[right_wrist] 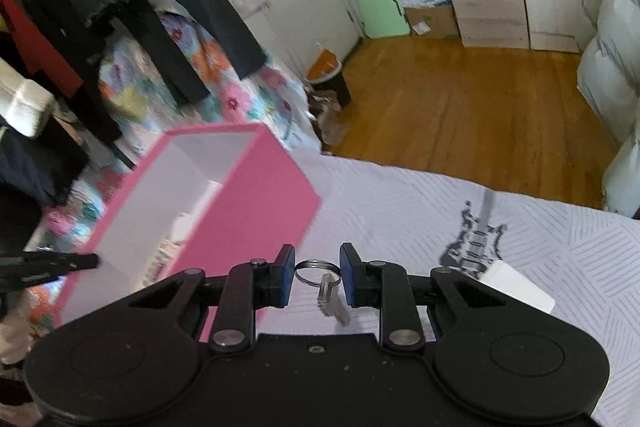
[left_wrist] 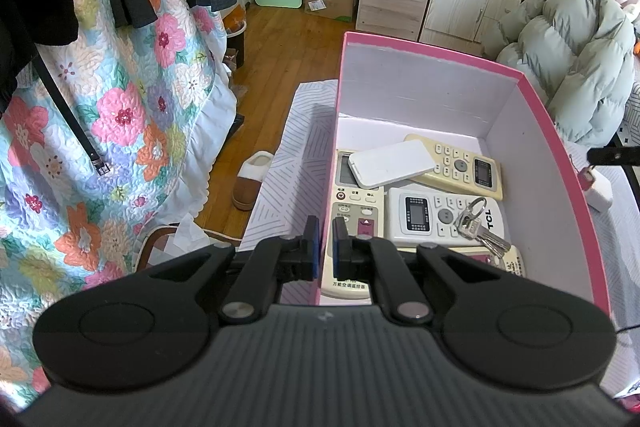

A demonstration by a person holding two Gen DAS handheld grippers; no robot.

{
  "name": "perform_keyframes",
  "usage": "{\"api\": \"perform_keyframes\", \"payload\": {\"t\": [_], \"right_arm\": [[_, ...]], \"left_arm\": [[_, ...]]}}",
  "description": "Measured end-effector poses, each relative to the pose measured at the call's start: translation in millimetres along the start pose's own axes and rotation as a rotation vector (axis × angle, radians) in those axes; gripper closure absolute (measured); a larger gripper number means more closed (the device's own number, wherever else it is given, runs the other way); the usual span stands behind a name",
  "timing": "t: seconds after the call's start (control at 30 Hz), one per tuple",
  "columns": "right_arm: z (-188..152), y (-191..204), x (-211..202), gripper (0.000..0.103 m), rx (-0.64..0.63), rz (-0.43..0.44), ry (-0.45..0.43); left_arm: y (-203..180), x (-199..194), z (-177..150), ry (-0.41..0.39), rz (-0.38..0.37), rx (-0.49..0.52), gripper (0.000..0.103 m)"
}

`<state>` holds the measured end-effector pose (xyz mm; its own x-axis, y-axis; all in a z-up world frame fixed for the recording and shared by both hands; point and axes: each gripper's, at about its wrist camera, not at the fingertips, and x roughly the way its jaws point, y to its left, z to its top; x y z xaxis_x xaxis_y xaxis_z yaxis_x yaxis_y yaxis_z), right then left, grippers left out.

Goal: Organize rigid objects
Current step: 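Carry the key ring with the right gripper into the box and release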

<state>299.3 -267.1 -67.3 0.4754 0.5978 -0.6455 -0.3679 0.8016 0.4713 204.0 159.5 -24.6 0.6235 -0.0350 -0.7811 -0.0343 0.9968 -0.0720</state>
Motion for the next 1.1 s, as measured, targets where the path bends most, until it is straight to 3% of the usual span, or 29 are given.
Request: {"api": "perform_keyframes", "payload": {"t": [0.2, 0.4, 0.63, 0.77, 1.1], "right_arm": [[15, 43, -24, 0.075, -0.085, 0.035, -0.07], [26, 100, -40, 0.075, -0.133, 0.164, -0.121], [27, 151, 5, 0.075, -0.138, 0.319, 0.003], [15, 166, 39, 0.075, -0.079, 0.409, 0.075], [12, 170, 108, 0.074, -0.002, 0.371, 0.174]], "left_arm": [[1, 0, 0, 0.001, -0.004, -0.017, 0.098], [1, -1, 0, -0.002, -0.002, -0.004, 0.098], [2, -1, -1, -0.004, -0.007, -0.004, 0.098], [2, -1, -1, -0.004, -0.009, -0.003, 0.098], [0, -1, -2, -0.01, -0.011, 0.015, 0.098]]}}
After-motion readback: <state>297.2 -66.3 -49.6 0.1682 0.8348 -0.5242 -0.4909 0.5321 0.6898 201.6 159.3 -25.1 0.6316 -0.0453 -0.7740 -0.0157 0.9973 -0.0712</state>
